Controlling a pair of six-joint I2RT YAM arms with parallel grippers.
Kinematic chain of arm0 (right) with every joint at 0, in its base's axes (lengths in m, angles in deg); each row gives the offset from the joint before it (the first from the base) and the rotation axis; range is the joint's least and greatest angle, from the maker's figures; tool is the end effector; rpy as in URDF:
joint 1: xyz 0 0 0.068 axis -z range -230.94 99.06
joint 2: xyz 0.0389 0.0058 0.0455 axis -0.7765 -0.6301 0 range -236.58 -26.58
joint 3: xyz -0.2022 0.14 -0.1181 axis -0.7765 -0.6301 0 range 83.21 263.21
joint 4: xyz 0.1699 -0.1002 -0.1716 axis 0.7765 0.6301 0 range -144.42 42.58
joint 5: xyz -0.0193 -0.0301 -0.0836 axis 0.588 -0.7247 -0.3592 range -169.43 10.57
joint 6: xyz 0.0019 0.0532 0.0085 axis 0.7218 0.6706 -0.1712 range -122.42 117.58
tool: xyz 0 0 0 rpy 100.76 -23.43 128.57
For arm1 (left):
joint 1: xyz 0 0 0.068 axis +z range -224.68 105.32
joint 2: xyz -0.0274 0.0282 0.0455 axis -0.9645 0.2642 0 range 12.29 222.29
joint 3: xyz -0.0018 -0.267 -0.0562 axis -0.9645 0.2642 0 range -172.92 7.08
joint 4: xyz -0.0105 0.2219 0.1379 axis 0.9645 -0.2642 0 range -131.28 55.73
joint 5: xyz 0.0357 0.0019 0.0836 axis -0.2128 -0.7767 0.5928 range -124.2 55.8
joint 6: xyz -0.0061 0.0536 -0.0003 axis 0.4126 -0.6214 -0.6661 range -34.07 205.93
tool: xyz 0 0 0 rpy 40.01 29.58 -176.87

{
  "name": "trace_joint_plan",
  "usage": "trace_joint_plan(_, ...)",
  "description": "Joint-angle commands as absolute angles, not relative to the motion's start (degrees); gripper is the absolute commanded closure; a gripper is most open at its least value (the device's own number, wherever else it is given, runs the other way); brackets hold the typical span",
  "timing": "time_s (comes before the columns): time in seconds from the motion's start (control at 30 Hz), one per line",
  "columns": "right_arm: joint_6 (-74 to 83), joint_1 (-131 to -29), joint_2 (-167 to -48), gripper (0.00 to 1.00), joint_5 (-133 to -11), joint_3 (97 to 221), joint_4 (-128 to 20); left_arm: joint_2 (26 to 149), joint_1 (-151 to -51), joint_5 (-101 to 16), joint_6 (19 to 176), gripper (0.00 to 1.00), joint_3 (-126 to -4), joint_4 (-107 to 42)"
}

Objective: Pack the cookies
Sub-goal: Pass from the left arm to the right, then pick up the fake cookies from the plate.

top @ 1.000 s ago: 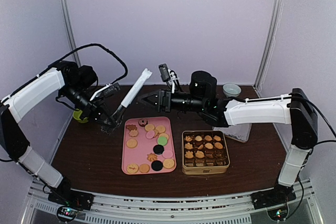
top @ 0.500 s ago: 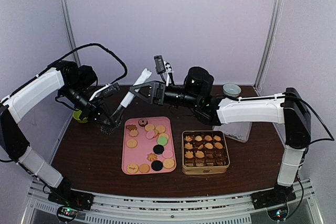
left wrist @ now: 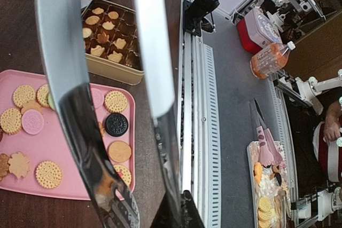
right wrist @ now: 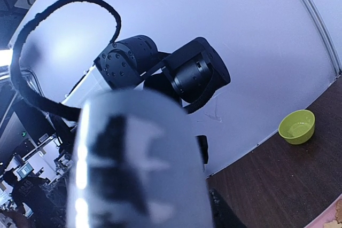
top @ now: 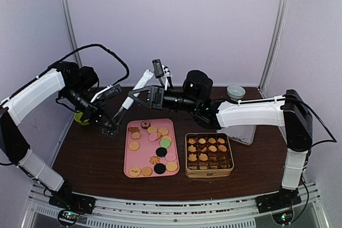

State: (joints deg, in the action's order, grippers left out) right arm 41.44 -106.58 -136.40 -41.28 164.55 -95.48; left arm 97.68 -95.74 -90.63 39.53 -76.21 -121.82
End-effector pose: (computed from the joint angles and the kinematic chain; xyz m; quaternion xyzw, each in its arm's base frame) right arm 0.2376 0.3863 0.3200 -0.3143 0.5618 0.6949 0.3205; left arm 0.2192 -0.1163 0.3340 0.4905 0.7321 -0.4606 0.1064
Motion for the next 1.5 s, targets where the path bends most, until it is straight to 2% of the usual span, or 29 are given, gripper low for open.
trace_joint_plan(0.0,32.24,-107.58,-130.08,0.66,-44.04,162.2,-87.24,95.94,-96.0,-86.12,42.53,0.88,-76.21,-117.34)
trace_joint_plan(0.17,22.18,-108.26,-123.78,0.67,-51.63,157.29,-77.73,92.06,-96.01,-74.54,51.12,0.37,-71.67,-107.13)
trace_joint_plan(0.27,18.75,-108.58,-120.92,0.67,-55.83,153.72,-75.16,89.99,-95.8,-68.1,53.27,0.21,-69.48,-104.3)
trace_joint_plan(0.4,13.47,-110.21,-119.04,0.67,-62.54,151.53,-70.82,88.2,-93.52,-61.86,54.89,0.17,-66.91,-102.79)
trace_joint_plan(0.47,10.9,-111.55,-119.14,0.67,-65.75,151.25,-69.13,87.38,-90.96,-61.19,55.69,0.11,-65.83,-102.09)
trace_joint_plan(0.73,4.25,-117.38,-122.69,0.67,-74.36,151.72,-66.44,82.91,-80.2,-59.39,57.27,0.07,-62.79,-99.16)
trace_joint_plan(1.47,0.77,-120.7,-129.81,0.63,-85.07,149.47,-72.69,81.23,-78.45,-58.36,58.08,0.05,-60.76,-99.2)
